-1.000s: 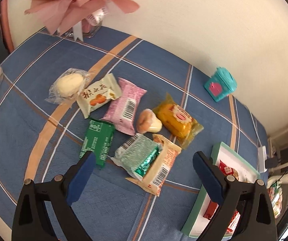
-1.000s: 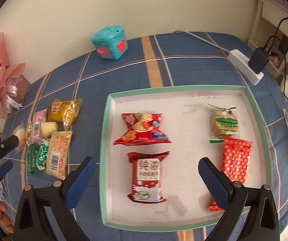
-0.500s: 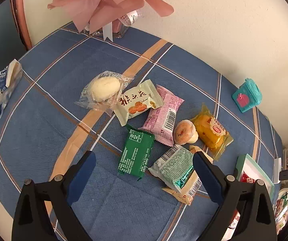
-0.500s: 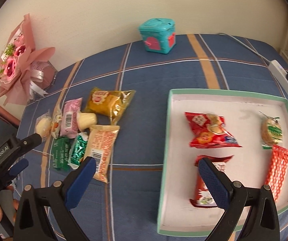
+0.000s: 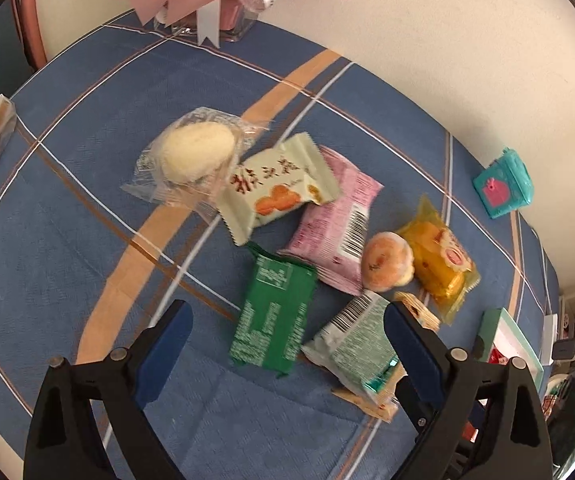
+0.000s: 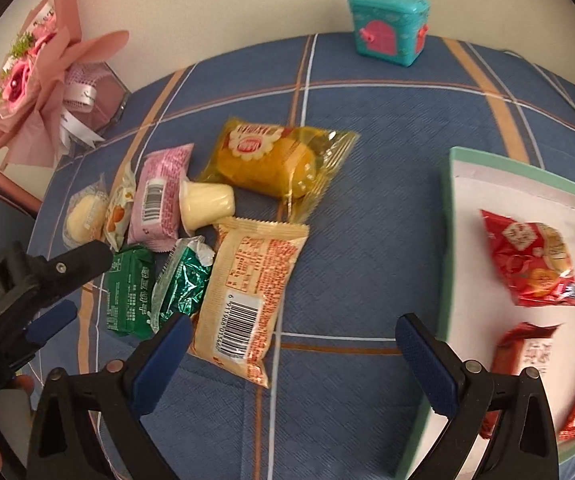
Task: Organize snacks
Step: 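Grasp the green pack with left tool while right tool grasps the beige barcode pack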
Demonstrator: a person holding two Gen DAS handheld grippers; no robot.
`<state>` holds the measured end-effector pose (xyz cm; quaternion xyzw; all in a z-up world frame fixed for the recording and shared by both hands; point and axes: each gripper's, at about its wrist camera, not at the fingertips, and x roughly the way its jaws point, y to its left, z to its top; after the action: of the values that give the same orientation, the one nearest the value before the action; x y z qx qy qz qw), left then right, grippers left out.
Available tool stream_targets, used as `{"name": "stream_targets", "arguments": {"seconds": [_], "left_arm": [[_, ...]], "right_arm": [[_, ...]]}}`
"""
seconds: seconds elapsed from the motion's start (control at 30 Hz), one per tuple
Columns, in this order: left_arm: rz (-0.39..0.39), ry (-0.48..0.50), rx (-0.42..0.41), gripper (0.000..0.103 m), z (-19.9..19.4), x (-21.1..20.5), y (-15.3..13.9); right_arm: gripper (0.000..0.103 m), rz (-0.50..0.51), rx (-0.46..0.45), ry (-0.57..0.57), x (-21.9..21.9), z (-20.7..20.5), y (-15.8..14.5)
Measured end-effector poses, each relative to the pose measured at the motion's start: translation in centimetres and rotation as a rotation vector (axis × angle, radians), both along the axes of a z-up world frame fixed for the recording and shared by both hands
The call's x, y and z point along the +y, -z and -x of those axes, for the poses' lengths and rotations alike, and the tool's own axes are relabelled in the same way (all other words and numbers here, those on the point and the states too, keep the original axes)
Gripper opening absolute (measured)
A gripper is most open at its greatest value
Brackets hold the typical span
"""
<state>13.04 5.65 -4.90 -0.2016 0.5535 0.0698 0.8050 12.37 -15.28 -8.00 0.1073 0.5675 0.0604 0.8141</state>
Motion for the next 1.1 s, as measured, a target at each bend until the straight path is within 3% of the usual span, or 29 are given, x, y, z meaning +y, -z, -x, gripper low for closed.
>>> {"name": "stream_targets", "arguments": {"seconds": [0.27, 0.33, 0.5, 0.63, 0.87, 1.1], "left_arm": [[0.01, 0.005, 0.053, 0.084, -0.8, 0.6, 2.4], [0.011, 0.014, 0.063, 0.073, -1.0, 0.4, 2.9], [0.013, 0.028, 0.061, 0.066, -1.2, -0.2, 3.5], [-0.033, 0.043, 0.073, 0.046, -1.5, -0.7, 3.7], [-0.046, 0.047, 0.097, 0.043, -1.6, -1.5, 4.4], [-0.034, 0.059, 0.083, 0.042, -0.9, -2.1, 3.5]], "right_arm": [[0.102, 0.0, 0.007, -0.003, 1.9, -1.3, 1.5], [0.102, 0.027, 0.01, -0.004, 2.3, -1.5, 1.8], [0.093, 0.063, 0.013, 0.0, 2.5, -1.8, 2.2], [0.079, 0.063, 0.007, 0.007, 2.6, -1.8, 2.0], [0.051, 0.028, 0.011, 0.021, 1.6, -1.6, 1.8], [0.041, 0.033, 0.014, 0.022, 1.1, -1.2, 1.5]]}}
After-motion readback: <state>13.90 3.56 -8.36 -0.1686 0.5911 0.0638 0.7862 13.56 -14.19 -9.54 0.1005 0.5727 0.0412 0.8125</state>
